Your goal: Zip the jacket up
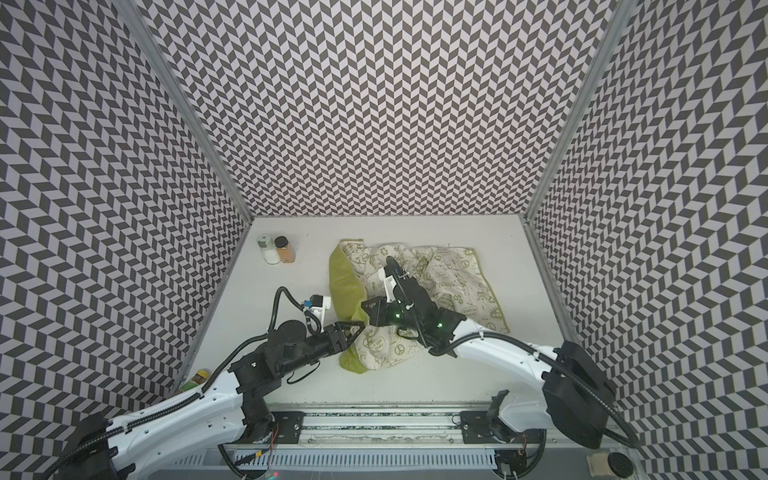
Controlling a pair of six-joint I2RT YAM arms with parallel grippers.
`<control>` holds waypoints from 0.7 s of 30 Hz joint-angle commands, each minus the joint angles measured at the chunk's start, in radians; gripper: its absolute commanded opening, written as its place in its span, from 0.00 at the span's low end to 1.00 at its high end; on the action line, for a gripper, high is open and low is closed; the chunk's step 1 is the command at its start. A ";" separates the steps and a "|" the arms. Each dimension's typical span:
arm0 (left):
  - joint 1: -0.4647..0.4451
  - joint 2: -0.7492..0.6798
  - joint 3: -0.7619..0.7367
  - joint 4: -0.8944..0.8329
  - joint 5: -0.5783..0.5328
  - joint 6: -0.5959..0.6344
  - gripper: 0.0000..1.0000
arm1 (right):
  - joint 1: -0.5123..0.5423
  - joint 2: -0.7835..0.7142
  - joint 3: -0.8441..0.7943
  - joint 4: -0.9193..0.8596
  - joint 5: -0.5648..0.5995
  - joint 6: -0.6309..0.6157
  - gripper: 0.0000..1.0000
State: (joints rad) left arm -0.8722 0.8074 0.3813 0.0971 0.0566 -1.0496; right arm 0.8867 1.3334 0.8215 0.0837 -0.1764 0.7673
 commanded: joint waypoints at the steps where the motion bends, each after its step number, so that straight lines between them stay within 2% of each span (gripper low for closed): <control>1: -0.002 0.013 0.044 -0.014 -0.034 0.019 0.49 | -0.003 -0.009 -0.013 0.043 -0.013 -0.003 0.00; 7: -0.001 0.007 0.042 0.016 -0.044 0.027 0.47 | 0.000 -0.011 -0.024 0.037 -0.038 -0.006 0.00; 14: -0.001 0.040 0.036 0.053 -0.006 0.028 0.27 | 0.002 -0.014 -0.019 0.031 -0.041 -0.012 0.00; 19: 0.011 0.030 0.031 0.046 -0.002 0.026 0.00 | 0.000 -0.024 -0.015 -0.008 -0.022 -0.045 0.00; 20: 0.022 0.026 0.026 0.046 0.010 0.029 0.00 | -0.003 -0.030 -0.012 -0.030 -0.011 -0.054 0.01; 21: 0.038 0.021 0.022 0.053 0.035 0.039 0.00 | -0.008 -0.038 -0.013 -0.054 -0.003 -0.063 0.10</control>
State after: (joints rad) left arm -0.8581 0.8467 0.4042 0.1154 0.0616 -1.0237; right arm 0.8860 1.3312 0.8047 0.0639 -0.2058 0.7383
